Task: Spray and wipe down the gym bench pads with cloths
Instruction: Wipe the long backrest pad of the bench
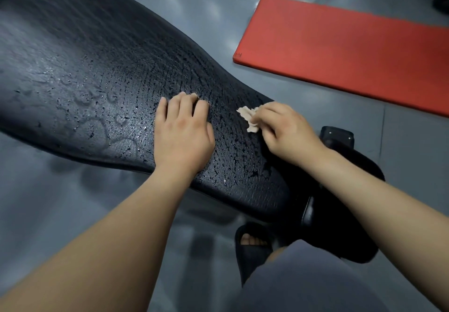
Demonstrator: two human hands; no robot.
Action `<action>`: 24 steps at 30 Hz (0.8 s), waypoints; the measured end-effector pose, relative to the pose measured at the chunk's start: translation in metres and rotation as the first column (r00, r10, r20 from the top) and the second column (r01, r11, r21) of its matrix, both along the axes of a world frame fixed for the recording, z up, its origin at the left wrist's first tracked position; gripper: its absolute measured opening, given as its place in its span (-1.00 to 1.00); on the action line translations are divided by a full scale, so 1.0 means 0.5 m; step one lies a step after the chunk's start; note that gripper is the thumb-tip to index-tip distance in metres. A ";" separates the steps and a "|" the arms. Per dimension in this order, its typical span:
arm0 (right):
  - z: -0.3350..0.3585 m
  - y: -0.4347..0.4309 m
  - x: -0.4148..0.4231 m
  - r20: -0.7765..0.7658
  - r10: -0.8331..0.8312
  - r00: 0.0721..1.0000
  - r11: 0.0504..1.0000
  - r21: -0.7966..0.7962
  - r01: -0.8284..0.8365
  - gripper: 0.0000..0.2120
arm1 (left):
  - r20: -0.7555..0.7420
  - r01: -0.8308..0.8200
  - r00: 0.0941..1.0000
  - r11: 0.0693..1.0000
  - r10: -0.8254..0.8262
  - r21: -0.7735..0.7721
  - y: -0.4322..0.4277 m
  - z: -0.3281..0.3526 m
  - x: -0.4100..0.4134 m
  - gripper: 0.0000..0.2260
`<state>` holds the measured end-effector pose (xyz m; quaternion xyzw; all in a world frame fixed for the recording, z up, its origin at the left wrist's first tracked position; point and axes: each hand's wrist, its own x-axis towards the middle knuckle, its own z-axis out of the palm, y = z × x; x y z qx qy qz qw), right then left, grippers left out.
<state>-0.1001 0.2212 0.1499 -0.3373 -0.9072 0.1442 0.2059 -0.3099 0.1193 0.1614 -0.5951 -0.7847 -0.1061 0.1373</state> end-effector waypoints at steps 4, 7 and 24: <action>0.006 0.056 -0.068 -0.010 -0.017 1.000 1.000 -0.003 0.017 -0.80 | -0.005 -0.001 1.000 1.000 0.001 0.009 0.000 0.001 0.002 -0.68; 0.005 0.070 -0.092 -0.043 -0.048 0.998 0.999 -0.002 0.048 -0.80 | -0.009 -0.002 1.000 1.000 0.002 0.006 0.000 -0.001 0.001 -0.69; 0.063 0.150 -0.232 -0.019 0.068 0.997 0.998 -0.013 -0.069 -0.78 | -0.002 -0.013 1.000 1.000 0.013 -0.005 0.002 0.004 0.006 -0.67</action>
